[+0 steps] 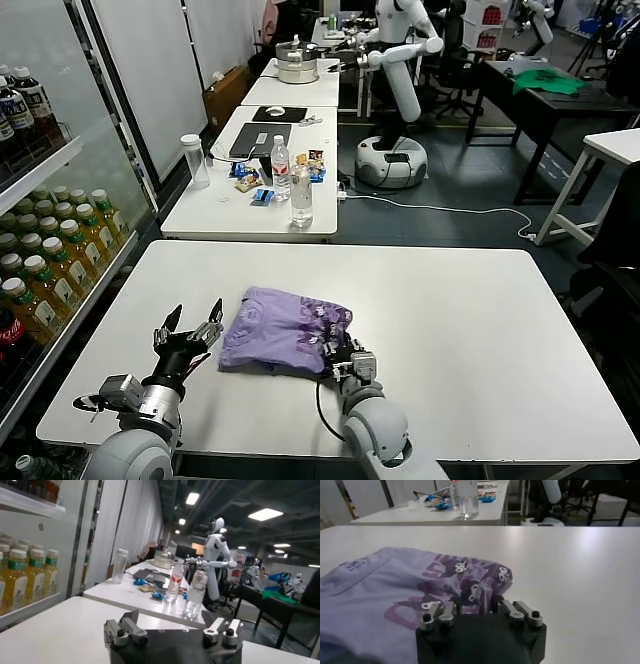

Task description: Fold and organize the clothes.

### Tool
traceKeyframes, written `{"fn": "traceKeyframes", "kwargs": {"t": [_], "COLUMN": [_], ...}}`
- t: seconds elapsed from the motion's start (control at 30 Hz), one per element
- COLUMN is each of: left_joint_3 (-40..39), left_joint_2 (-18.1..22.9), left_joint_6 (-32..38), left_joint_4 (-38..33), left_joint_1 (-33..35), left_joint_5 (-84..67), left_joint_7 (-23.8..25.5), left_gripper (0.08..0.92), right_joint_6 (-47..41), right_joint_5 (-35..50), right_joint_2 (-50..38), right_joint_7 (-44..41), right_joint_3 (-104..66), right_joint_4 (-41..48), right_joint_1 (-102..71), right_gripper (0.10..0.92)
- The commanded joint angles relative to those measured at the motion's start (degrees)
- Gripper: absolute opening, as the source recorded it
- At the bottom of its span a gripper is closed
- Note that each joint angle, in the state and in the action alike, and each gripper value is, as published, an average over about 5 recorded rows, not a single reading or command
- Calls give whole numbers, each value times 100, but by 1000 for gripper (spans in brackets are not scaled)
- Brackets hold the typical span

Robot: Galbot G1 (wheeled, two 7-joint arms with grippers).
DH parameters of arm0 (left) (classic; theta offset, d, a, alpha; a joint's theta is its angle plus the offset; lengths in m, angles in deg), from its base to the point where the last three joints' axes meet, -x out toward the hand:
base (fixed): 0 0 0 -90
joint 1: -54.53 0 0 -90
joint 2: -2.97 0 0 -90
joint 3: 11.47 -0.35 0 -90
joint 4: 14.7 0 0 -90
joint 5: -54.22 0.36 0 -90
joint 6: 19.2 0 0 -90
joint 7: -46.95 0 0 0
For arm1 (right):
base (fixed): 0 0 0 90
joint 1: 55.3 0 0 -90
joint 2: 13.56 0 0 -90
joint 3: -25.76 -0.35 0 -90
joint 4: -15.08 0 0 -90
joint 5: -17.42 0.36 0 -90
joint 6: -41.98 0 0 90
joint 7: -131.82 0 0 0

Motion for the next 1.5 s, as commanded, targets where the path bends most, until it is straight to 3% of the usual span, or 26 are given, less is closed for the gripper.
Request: {"fn": "traceKeyframes", "kwargs": {"t": [0.03, 0.27, 0.4, 0.93, 1.1, 1.23, 1.5], "left_joint_3": [4, -136, -185, -294, -288, -336, -419], "left_joint_2": [2, 41, 63, 195, 212, 262, 338], "left_joint_6": [15, -33, -71, -7, 72, 153, 212], "left_joint_4": [-37, -55, -12, 13, 5, 7, -3], "left_joint_1": [55, 49, 28, 63, 102, 136, 157], "left_joint_5": [65, 183, 253, 541, 679, 867, 1036], "left_joint_7": [-8, 11, 30, 170, 242, 276, 284], "left_gripper": [823, 823, 823, 823, 823, 823, 823], "right_joint_6": [-344, -326, 94, 1132, 1525, 1561, 1478], "right_joint_5": [276, 220, 287, -302, -685, -790, -669], "right_joint_2": [-1304, -2279, -2429, -1744, -1511, -1413, -1415], "right_joint_7": [-659, -1812, -1822, -1702, -1700, -1607, -1544], "right_joint_3": [-516, -759, -961, -3276, -3403, -3432, -3488], "right_joint_4": [118, 625, 503, -2216, -2653, -2751, -2743], "right_joint_1": [997, 1725, 1491, -2138, -2877, -2975, -2883], "right_gripper": [379, 181, 167, 623, 771, 818, 823]}}
